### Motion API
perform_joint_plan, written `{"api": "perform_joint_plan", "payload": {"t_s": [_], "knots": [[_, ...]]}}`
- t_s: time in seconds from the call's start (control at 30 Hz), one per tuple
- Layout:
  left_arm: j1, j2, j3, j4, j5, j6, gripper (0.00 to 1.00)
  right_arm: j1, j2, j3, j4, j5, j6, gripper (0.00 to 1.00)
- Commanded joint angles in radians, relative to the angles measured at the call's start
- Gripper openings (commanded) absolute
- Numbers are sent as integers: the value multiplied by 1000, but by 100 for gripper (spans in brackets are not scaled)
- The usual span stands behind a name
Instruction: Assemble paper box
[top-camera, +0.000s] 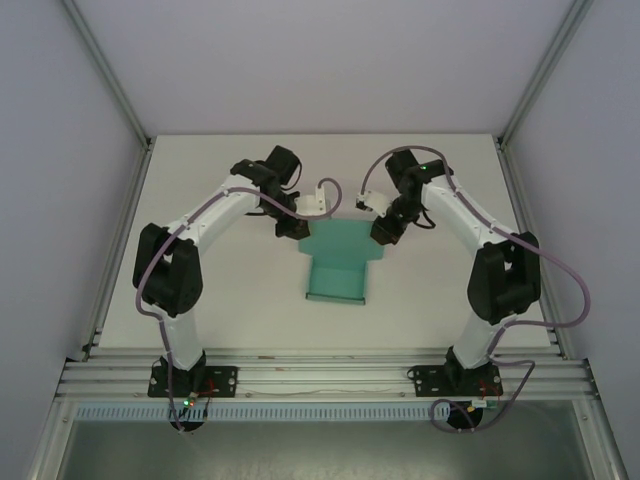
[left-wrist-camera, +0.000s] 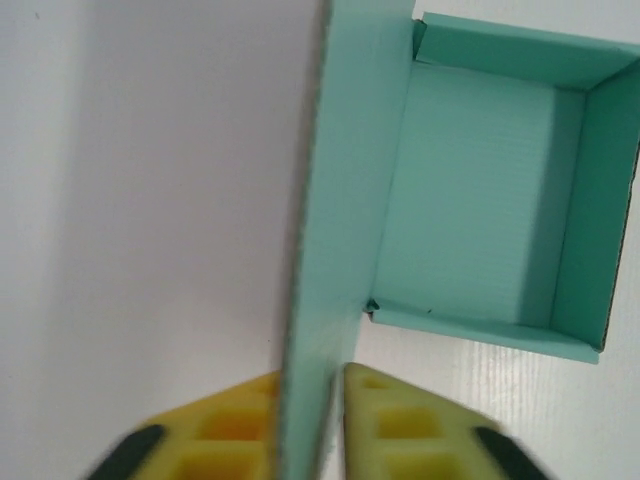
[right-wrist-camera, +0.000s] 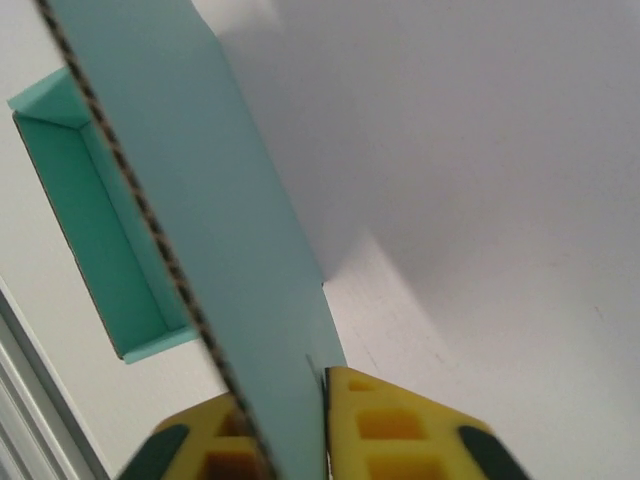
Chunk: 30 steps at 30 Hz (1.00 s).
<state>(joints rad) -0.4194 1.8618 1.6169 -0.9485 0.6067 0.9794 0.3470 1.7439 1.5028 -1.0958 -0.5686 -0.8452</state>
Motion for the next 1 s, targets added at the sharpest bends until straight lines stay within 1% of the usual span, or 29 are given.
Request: {"api": "perform_joint_plan", "payload": {"t_s": [0.0,0.03,0.17,0.23,0.3,0.37,0.43,0.53,0.6,0.67,0.77,0.87,0.93,0.97], "knots": [[-13,20,24,0,-21,-47,3,-1,-7,12,-5,36,57,3],[-16,20,26,14,-31,-71,0,4,-14,0,23,66,89,0],[-31,21,34,102,-109,-206,0,31,-78,-47,199,225,287,0],[-33,20,38,173,-166,-318,0,44,-114,-59,285,286,415,0],[-35,26,54,221,-218,-433,0,56,-141,-71,375,366,595,0],[-37,29,69,266,-241,-563,0,70,-157,-90,447,430,780,0],[-40,33,83,303,-261,-701,0,100,-166,-118,513,508,917,0],[-45,26,64,378,-327,-902,0,140,-169,-172,641,606,1122,0],[-48,22,28,447,-332,-1018,0,147,-156,-213,740,626,1249,0],[-54,24,-4,504,-334,-1116,0,160,-134,-246,812,691,1365,0],[-71,25,-47,573,-351,-1213,0,185,-97,-239,843,762,1466,0],[-86,22,-78,617,-373,-1279,0,213,-66,-215,863,810,1508,0],[-89,18,-99,646,-366,-1312,0,227,-47,-207,881,813,1515,0],[-91,16,-115,660,-390,-1330,0,234,-41,-214,899,810,1513,0]]}}
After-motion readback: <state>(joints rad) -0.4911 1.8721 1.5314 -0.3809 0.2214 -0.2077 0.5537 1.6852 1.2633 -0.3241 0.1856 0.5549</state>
